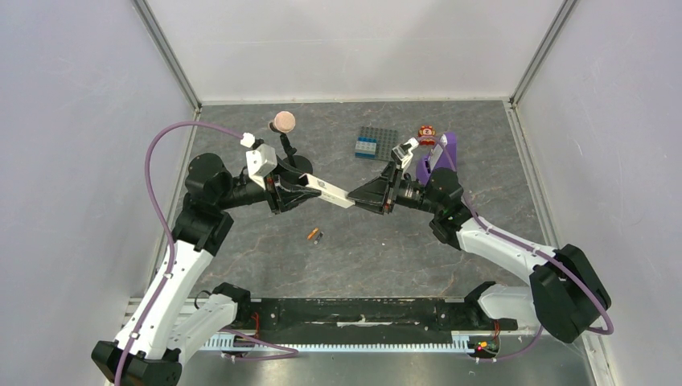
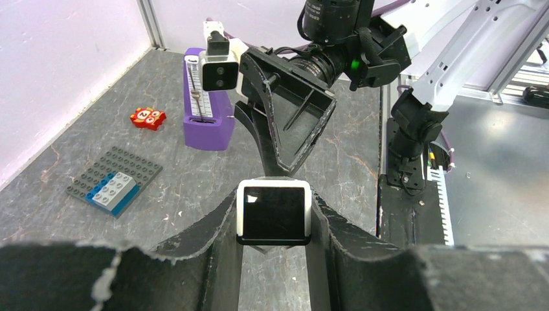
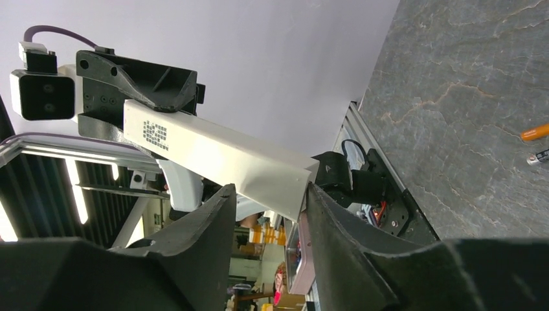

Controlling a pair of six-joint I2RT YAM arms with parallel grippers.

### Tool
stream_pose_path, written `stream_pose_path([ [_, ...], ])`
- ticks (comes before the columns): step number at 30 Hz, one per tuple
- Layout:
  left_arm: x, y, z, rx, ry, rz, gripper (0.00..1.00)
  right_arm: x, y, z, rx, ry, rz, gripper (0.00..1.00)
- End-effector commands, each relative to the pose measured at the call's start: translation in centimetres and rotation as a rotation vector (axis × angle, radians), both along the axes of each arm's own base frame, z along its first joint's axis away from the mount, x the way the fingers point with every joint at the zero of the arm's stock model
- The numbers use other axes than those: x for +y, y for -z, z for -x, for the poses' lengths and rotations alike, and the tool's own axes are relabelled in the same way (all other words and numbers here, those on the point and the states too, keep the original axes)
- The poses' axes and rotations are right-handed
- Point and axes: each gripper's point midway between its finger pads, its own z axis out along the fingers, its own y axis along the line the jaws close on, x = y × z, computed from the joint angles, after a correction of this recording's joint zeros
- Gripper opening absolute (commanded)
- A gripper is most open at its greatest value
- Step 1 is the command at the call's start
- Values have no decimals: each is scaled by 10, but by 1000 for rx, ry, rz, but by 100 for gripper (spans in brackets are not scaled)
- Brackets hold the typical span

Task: Load the batteries into the remote control
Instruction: Remove the battery cover from the remote control, then place the battery cover at the center of the board.

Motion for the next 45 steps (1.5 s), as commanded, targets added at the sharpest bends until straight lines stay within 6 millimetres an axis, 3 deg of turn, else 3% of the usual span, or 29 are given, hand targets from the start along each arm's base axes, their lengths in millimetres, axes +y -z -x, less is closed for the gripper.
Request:
stream_pose_path([
  [1, 1, -17, 4, -58, -3, 34, 2, 2, -10, 3, -35, -24, -8, 43],
  [14, 7, 6, 10, -46, -4, -66, 2, -1, -3, -7, -66, 35, 56, 19],
  [19, 9, 17, 10, -44, 0, -107, 2, -5, -9, -11, -95, 67, 41, 0],
  [28, 15, 35, 11, -32, -7, -180, 2, -25, -45, -5, -134, 124, -164, 0],
  [31, 16, 41, 13, -18, -5, -192, 2, -30, -42, -12, -126, 166, -159, 0],
  [35, 15, 42, 21, -10, 28, -191, 2, -33, -14, -27, -103, 232, -51, 0],
  [40, 14, 40, 28, -2, 63, -182, 2, -52, 58, -53, -68, 387, 246, 0],
  [45, 13, 39, 30, 3, 75, -175, 2, -89, 127, -69, -18, 536, 503, 0],
])
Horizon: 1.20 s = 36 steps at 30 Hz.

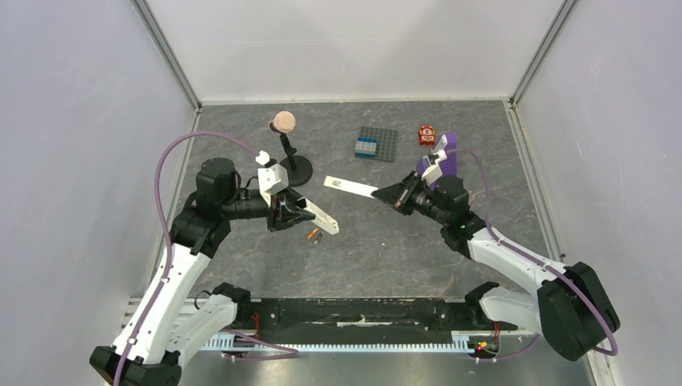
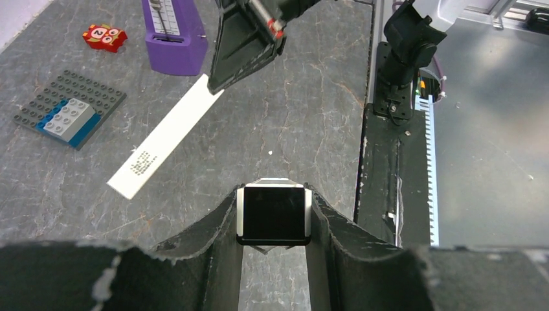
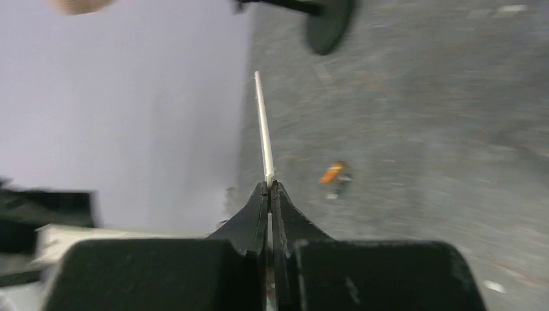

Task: Load the batteries into the remote control
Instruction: Place the battery cover at the center of the board, then adjust the remote control.

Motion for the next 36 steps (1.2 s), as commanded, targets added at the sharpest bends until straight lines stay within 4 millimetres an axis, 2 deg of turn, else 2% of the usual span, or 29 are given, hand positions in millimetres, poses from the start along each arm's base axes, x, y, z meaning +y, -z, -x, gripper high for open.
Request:
stream_pose_path([
  [1, -2, -22, 8, -86, 54, 30, 2, -46, 74, -16, 56, 182, 296, 0],
  [5, -5, -24, 10, -80, 70, 48, 2, -79, 116, -20, 134, 278, 492, 0],
  [7, -6, -24, 10, -70, 78, 54, 2, -91, 129, -19, 154, 308, 559, 1],
  [9, -7, -24, 9, -65, 82, 58, 2, -98, 137, -17, 170, 321, 604, 8],
  [10, -7, -24, 8, -64, 82, 59, 2, -101, 139, -16, 176, 326, 620, 15],
  [14, -8, -25, 8, -64, 84, 63, 2, -107, 136, -15, 163, 338, 652, 57],
  [15, -8, -26, 8, -67, 85, 63, 2, -107, 131, -16, 145, 339, 649, 65],
  [16, -8, -26, 8, -67, 84, 64, 2, -107, 129, -13, 143, 323, 659, 67],
  [17, -8, -26, 8, -65, 85, 64, 2, -100, 119, -13, 104, 289, 636, 67],
  [19, -8, -28, 9, -62, 88, 68, 2, -74, 83, -12, -34, 191, 505, 67],
  [21, -8, -29, 12, -59, 97, 72, 2, -40, 32, -3, -236, 44, 340, 68],
  [23, -9, -31, 13, -54, 102, 77, 2, -8, -13, 20, -432, -158, 248, 74],
  [26, -10, -36, 18, -38, 124, 91, 2, 25, -58, 58, -750, -351, 259, 87],
  [29, -11, -39, 25, -21, 157, 104, 2, 43, -79, 86, -939, -442, 274, 95],
  [36, -11, -46, 37, -14, 202, 124, 2, 64, -103, 111, -1126, -536, 250, 98],
])
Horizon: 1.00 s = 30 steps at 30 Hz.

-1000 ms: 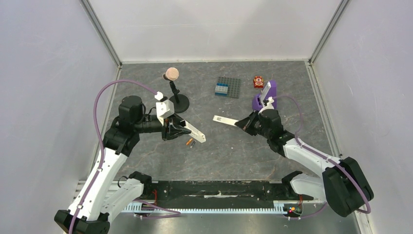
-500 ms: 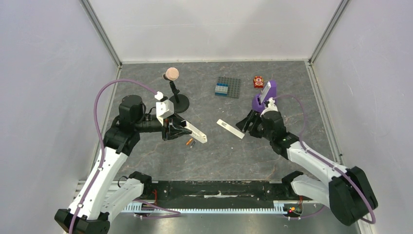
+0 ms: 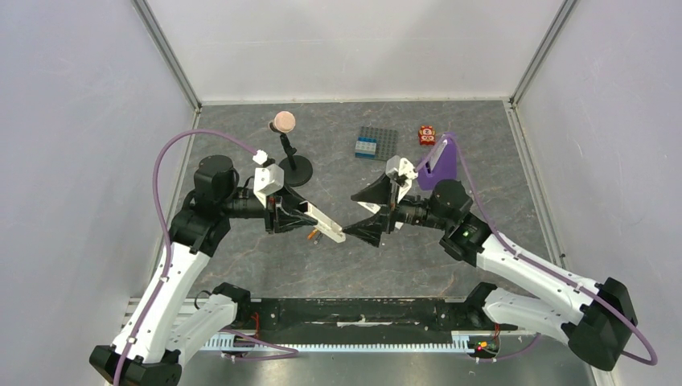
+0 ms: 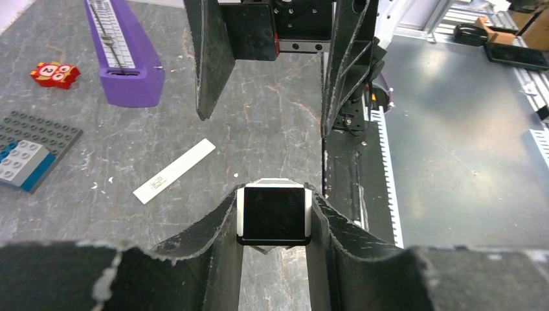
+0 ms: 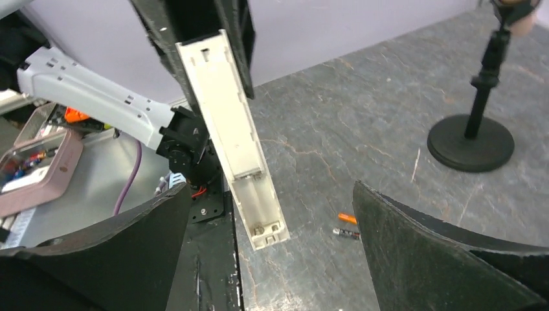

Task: Load the batteries into the remote control
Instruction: Adjust the remote control.

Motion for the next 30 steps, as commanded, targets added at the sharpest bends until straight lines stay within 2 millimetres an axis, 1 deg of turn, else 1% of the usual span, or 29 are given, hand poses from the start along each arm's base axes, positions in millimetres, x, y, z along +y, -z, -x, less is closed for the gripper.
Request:
stream_pose_path([
  [1, -2, -29, 17, -38, 74, 57, 2, 15, -28, 20, -217, -126, -17, 98],
  [3, -2, -31, 19, -43, 83, 60, 2, 24, -29, 28, -241, -174, 4, 97],
  [8, -2, -33, 23, -43, 96, 66, 2, 43, -19, 36, -268, -212, 74, 94],
  [10, -1, -33, 24, -47, 97, 67, 2, 48, -17, 40, -267, -225, 85, 92],
  [12, -1, -34, 25, -47, 104, 69, 2, 51, -13, 41, -259, -224, 97, 87],
  [14, -1, -34, 27, -45, 113, 72, 2, 53, -10, 40, -245, -222, 104, 77],
  [18, -1, -33, 31, -42, 130, 76, 2, 58, -4, 40, -218, -235, 123, 62],
  [20, -1, -33, 30, -41, 131, 75, 2, 60, -2, 38, -207, -231, 133, 54],
  [24, -1, -32, 29, -39, 124, 72, 2, 61, 0, 34, -192, -210, 149, 33],
  [26, -1, -32, 26, -44, 95, 67, 2, 60, 2, 29, -184, -184, 158, 26],
  [27, 0, -32, 23, -46, 75, 63, 8, 59, 3, 26, -179, -159, 165, 24],
  [28, 0, -32, 20, -47, 49, 59, 18, 58, 5, 22, -171, -138, 172, 23],
  [29, 1, -33, 17, -51, 24, 56, 37, 57, 8, 18, -160, -110, 186, 22],
  [30, 3, -33, 13, -52, -11, 51, 49, 55, 12, 13, -147, -77, 201, 22],
])
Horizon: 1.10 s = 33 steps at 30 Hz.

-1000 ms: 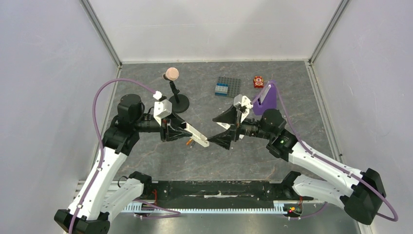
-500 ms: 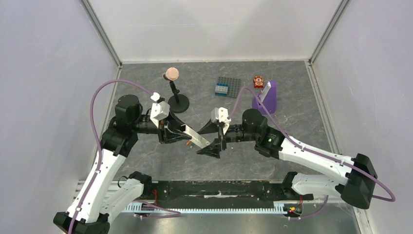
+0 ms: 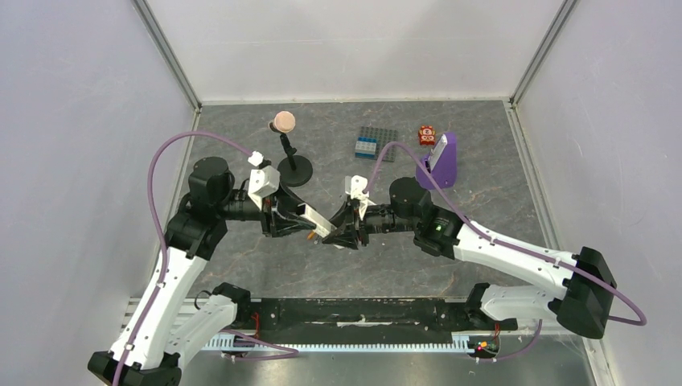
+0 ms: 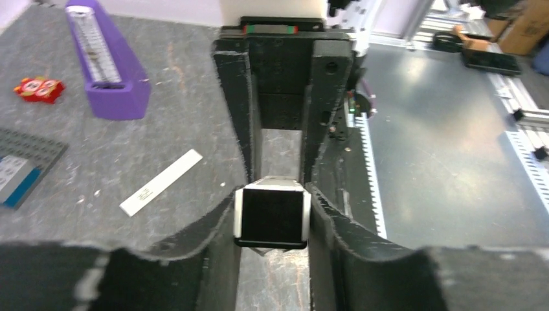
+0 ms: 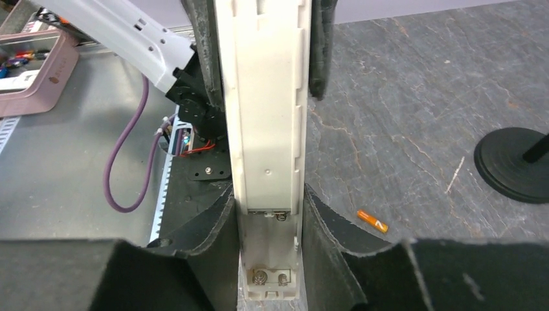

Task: Load the batteries into the remote control
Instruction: Adjust the remote control.

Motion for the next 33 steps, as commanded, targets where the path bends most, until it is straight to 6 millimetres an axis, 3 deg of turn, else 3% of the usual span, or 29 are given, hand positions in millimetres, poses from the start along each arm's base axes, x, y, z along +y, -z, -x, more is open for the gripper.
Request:
stream_pose_path([
  [1, 4, -20, -11, -69, -113, 10, 58, -4, -8, -27, 6, 172, 9, 22],
  [2, 7, -20, -16, -86, -154, 5, 72, -8, -1, -34, 18, 226, 28, 22],
  [3, 11, -22, -28, -104, -237, 1, 75, -11, 5, -40, 37, 272, 45, 22],
  [5, 27, -26, -61, -112, -476, 14, 76, -22, 25, -51, 67, 370, 86, 24],
  [9, 75, -30, -105, -160, -890, 61, 78, -44, 78, -72, 149, 559, 234, 24],
  [12, 97, -37, -113, -130, -1048, 129, 80, -62, 120, -84, 207, 703, 378, 24],
  [14, 101, -38, -113, -79, -1086, 157, 80, -69, 140, -88, 236, 760, 451, 24],
  [17, 109, -31, -117, 30, -1163, 164, 80, -73, 162, -92, 275, 816, 515, 24],
  [21, 138, -13, -126, 137, -1366, 149, 80, -77, 189, -94, 323, 874, 603, 25],
  [25, 156, 7, -127, 216, -1494, 125, 80, -79, 201, -92, 357, 905, 620, 24],
  [29, 125, 37, -123, 445, -1386, 159, 79, -64, 192, -87, 414, 862, 550, 24],
  [33, 63, 67, -109, 729, -1084, 263, 75, -37, 169, -75, 493, 751, 446, 24],
])
